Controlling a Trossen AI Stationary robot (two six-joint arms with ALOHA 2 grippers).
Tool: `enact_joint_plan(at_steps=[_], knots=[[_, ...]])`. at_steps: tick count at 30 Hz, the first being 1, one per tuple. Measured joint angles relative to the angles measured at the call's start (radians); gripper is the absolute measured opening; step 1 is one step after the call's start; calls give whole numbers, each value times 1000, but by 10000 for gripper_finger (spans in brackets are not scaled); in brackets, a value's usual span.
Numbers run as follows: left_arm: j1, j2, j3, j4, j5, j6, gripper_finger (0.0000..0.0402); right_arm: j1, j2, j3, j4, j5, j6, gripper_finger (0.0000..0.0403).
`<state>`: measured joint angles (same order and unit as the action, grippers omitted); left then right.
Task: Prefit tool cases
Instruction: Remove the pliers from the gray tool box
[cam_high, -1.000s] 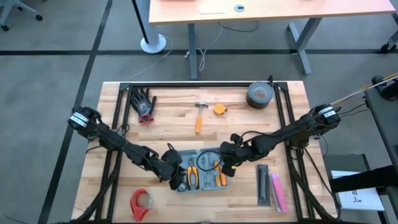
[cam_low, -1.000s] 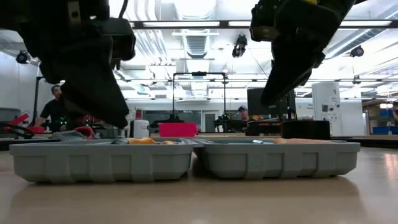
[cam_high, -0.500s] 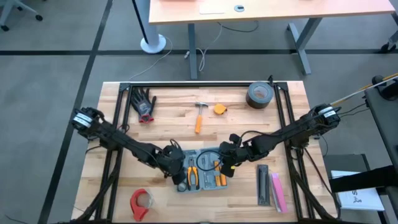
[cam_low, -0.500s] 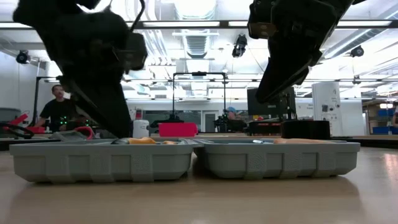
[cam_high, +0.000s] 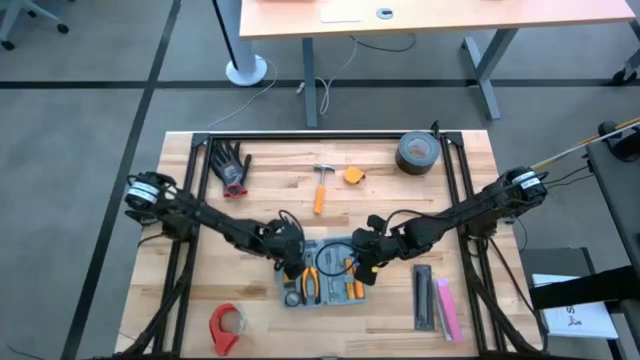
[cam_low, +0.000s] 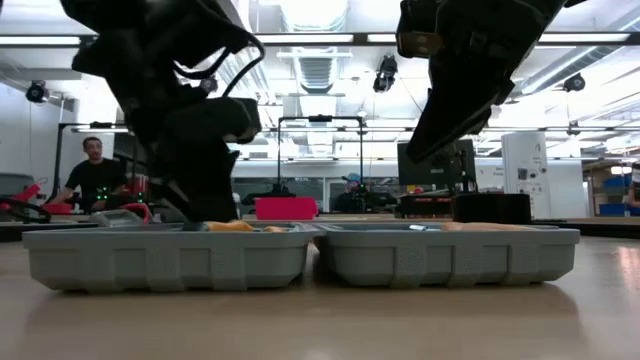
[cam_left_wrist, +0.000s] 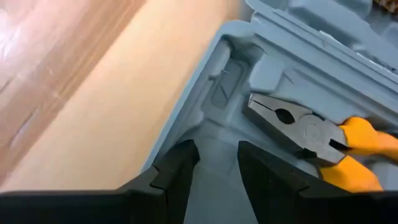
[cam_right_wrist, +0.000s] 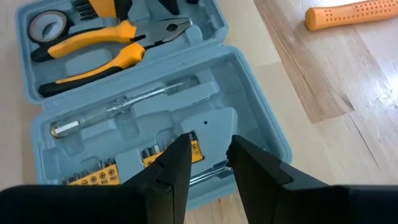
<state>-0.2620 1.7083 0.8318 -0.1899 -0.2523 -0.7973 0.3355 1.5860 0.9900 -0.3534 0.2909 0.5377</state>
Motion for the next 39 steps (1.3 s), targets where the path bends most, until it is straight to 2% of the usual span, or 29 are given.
enact_joint_plan(at_steps=[15, 22, 29, 33, 39], knots=[[77, 4, -2, 40, 4, 87, 137, -2, 0, -4, -8, 12, -24, 110], [77, 4, 54, 18, 133, 97, 137, -2, 0, -4, -8, 25, -7, 97], [53, 4, 186, -172, 161, 67, 137, 11, -1, -4, -28, 28, 30, 91], [37, 4, 269, -296, 161, 49, 137, 27, -7, -5, -77, 64, 53, 95], [20, 9, 311, -331, 171, -29, 137, 63, -21, -6, -123, 118, 78, 107]])
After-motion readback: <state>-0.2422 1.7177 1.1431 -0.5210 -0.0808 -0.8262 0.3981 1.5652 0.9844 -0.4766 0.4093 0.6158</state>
